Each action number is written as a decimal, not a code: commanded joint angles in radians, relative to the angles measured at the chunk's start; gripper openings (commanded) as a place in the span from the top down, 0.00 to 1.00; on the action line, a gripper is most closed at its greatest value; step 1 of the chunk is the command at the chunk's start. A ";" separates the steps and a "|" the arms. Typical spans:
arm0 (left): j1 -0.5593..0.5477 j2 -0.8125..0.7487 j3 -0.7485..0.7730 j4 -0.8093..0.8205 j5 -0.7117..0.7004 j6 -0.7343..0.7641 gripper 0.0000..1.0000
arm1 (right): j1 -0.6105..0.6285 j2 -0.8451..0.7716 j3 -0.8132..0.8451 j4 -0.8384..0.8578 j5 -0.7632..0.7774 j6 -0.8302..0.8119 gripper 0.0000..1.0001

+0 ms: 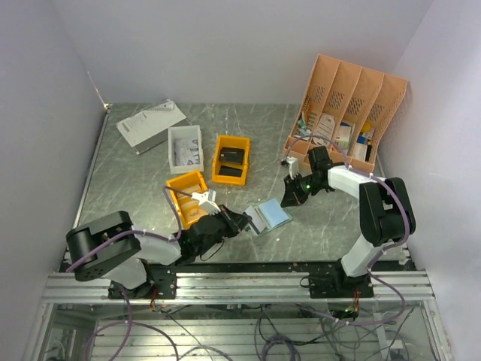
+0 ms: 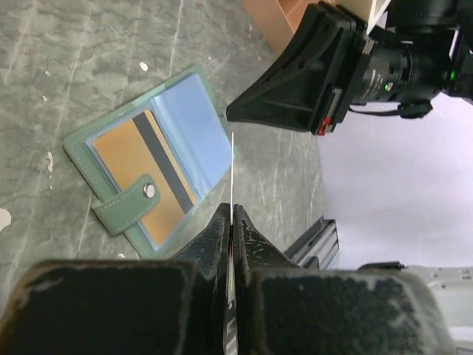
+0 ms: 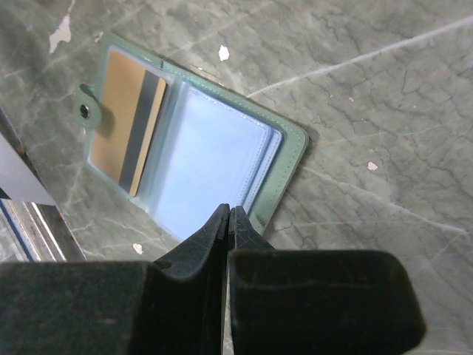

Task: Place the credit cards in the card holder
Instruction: Insert the credit card into the card holder.

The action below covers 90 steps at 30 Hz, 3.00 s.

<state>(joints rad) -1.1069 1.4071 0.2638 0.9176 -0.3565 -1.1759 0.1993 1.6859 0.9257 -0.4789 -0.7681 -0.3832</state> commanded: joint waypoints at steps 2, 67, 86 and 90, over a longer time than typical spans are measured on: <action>-0.020 0.078 0.074 0.034 -0.175 -0.049 0.93 | 0.017 0.028 0.033 0.004 0.058 0.009 1.00; -0.058 0.605 0.147 0.424 -0.255 -0.281 0.93 | 0.008 0.108 0.048 -0.007 0.124 0.024 0.98; -0.024 0.613 0.209 0.273 -0.134 -0.346 0.93 | 0.008 0.116 0.053 -0.015 0.119 0.021 0.98; -0.005 0.614 0.219 0.251 -0.097 -0.348 0.93 | 0.008 0.116 0.053 -0.015 0.117 0.021 0.98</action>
<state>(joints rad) -1.1309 2.0113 0.4706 1.2312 -0.4984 -1.5246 0.2096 1.7721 0.9707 -0.4870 -0.6731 -0.3515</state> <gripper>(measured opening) 0.072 0.019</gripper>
